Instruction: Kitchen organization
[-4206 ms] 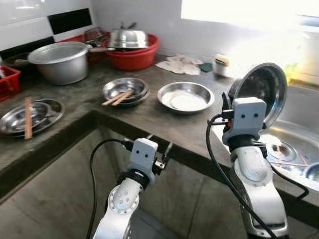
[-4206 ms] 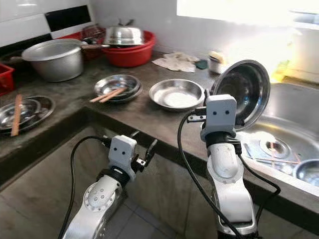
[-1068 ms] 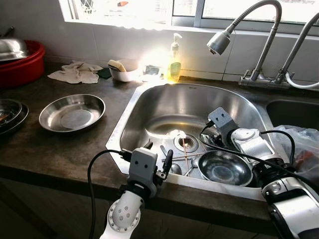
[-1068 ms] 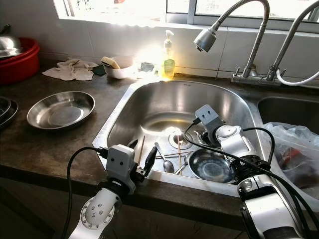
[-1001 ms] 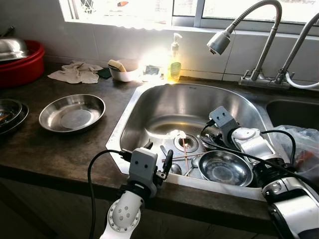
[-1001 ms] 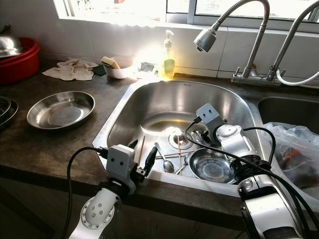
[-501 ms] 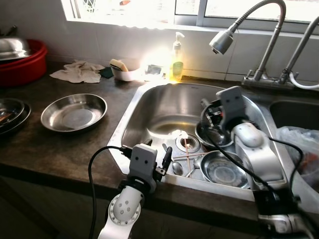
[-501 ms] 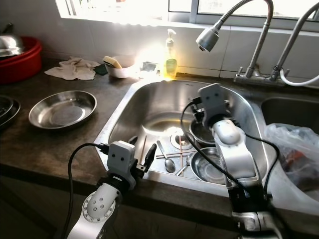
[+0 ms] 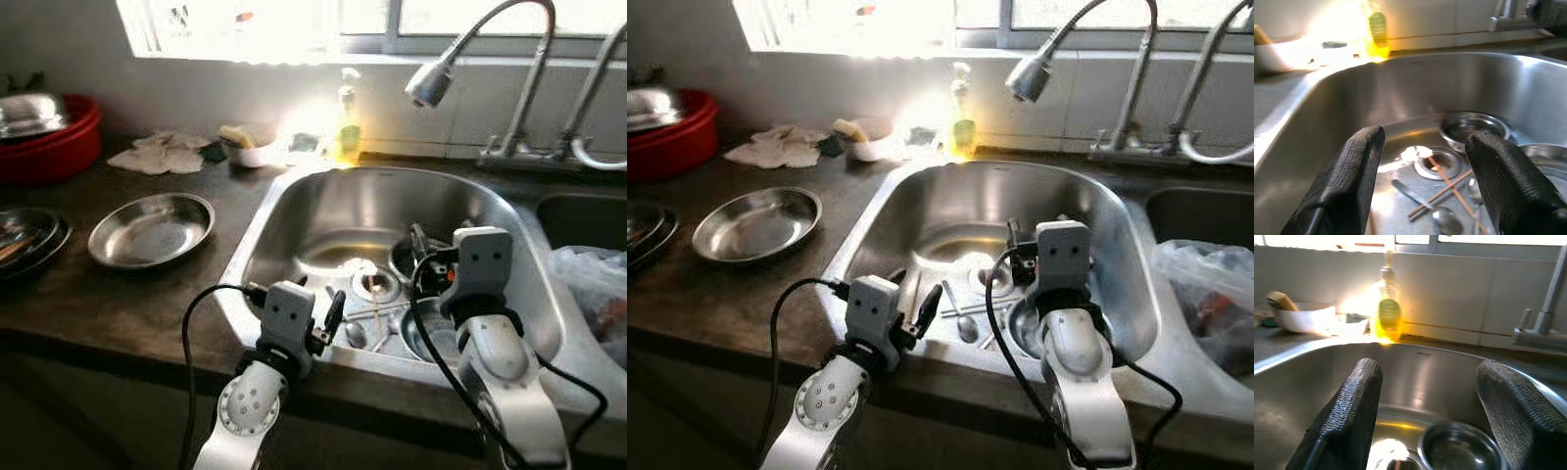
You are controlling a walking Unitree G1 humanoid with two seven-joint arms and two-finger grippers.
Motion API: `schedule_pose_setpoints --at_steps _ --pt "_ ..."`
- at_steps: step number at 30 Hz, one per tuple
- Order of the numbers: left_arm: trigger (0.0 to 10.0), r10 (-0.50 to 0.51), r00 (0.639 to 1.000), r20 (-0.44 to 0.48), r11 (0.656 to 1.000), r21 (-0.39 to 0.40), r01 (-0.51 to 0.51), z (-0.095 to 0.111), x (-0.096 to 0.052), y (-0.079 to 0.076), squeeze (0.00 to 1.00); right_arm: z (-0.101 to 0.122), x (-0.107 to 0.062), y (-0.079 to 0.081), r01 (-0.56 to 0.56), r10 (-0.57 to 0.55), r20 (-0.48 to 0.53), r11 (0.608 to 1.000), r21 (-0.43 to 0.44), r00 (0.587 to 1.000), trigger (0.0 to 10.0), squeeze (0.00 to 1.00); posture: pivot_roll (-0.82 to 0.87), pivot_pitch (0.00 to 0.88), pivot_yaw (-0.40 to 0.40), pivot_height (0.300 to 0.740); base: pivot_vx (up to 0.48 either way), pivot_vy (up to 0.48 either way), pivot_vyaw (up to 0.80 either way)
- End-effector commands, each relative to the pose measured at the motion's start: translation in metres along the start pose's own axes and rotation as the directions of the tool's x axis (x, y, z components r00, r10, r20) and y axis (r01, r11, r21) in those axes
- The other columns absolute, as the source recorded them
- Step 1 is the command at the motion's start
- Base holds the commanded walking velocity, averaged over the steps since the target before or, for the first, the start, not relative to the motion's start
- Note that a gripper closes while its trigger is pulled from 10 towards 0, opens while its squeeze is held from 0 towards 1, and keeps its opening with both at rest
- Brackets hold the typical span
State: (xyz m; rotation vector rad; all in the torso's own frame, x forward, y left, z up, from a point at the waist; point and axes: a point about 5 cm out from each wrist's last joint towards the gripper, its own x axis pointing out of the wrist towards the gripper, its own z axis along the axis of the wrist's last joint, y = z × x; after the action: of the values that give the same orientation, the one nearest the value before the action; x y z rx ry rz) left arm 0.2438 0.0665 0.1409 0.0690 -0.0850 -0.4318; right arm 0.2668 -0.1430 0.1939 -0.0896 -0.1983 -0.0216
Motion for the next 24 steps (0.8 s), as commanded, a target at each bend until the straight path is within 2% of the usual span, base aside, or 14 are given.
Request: schedule_pose_setpoints --at_steps 1,8,11,15,24 --pt "10.0 -0.006 1.0 -0.013 1.0 -0.004 0.006 -0.0022 0.0016 0.001 0.0 0.0034 -0.0011 0.0003 0.011 -0.011 0.01 1.0 0.004 1.0 10.0 0.0 0.09 0.0 0.026 0.74 0.0 0.472 0.8" --pt "10.0 -0.007 1.0 -0.01 1.0 0.005 0.008 -0.0021 0.0012 0.0029 0.0 0.0052 0.0016 0.0024 0.011 -0.012 0.018 1.0 0.021 1.0 10.0 0.0 0.11 0.0 0.024 0.74 0.0 0.47 0.8" --pt "10.0 -0.008 1.0 -0.008 1.0 0.006 0.008 -0.0019 0.0011 0.0031 0.0 0.0055 0.0019 0.003 0.01 -0.011 0.019 1.0 0.024 1.0 10.0 0.0 0.11 0.0 0.025 0.74 0.0 0.296 0.8" --pt "10.0 -0.01 1.0 -0.003 1.0 0.01 0.01 -0.0014 0.0008 0.0039 0.0 0.0069 0.0021 0.0054 0.006 -0.006 0.023 0.999 0.034 1.0 10.0 0.0 0.11 0.0 0.027 0.74 0.0 0.0 0.8" --pt "10.0 -0.004 1.0 0.002 1.0 0.007 0.004 -0.0012 0.0029 0.0051 0.0 0.0101 0.0075 0.007 -0.016 0.014 0.032 0.999 0.05 0.999 10.0 0.0 0.1 0.0 0.023 0.74 0.0 0.416 0.8"
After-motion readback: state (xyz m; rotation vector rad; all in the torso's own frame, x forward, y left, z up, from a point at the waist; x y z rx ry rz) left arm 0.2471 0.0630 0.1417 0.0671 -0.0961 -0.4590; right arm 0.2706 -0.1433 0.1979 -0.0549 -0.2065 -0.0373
